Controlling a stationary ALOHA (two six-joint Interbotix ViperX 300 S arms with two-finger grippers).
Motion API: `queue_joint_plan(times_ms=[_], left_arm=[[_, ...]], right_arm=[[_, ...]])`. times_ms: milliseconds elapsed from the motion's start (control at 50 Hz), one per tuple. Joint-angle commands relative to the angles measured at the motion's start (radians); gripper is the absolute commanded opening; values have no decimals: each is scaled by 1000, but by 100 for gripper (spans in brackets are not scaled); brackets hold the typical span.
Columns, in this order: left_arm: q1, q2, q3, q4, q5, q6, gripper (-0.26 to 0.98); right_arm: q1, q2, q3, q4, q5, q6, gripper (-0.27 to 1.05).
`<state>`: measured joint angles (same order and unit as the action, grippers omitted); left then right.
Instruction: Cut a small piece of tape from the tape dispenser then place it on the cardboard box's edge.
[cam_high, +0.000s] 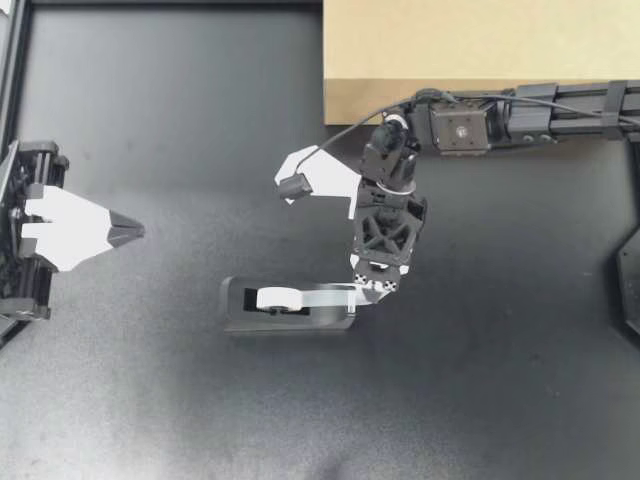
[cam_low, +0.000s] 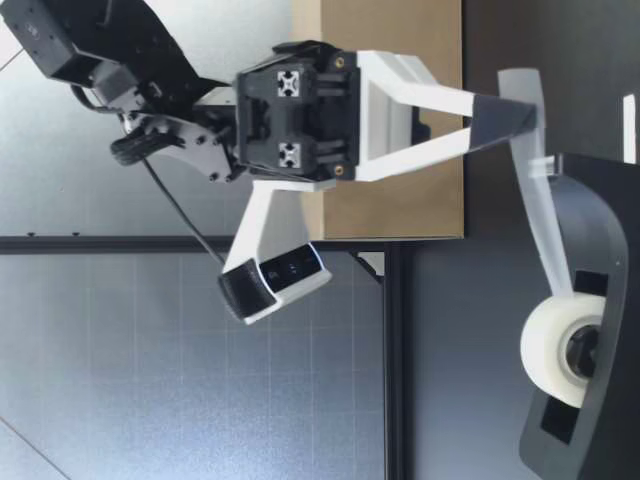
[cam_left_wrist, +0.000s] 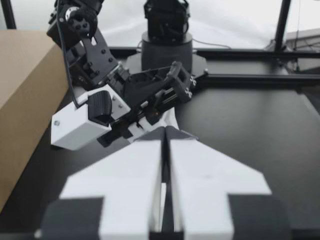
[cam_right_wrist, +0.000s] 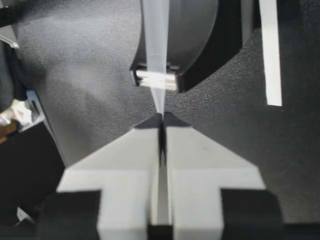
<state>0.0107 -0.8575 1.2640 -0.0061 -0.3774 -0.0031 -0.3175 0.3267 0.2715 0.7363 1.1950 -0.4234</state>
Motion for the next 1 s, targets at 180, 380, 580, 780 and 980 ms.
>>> queue_joint_plan(times_ms=[180,380,580,780,980], left_arm=[[2,5,-15,-2,-9,11,-11],[2,5,-12,-2,-9,9,-11],[2,5,-14,-2,-9,9,-11],[2,5,-12,-2,-9,9,-11],[2,5,-11,-2,-9,3,-11]], right_arm=[[-6,-67,-12,41,11,17,-5],[-5,-52,6,49,9,12,-5],[-5,-43,20,54,-2,11,-5],[-5,-23,35,49,-35,8,-5],[-5,12,71,8,-132,9,-5]])
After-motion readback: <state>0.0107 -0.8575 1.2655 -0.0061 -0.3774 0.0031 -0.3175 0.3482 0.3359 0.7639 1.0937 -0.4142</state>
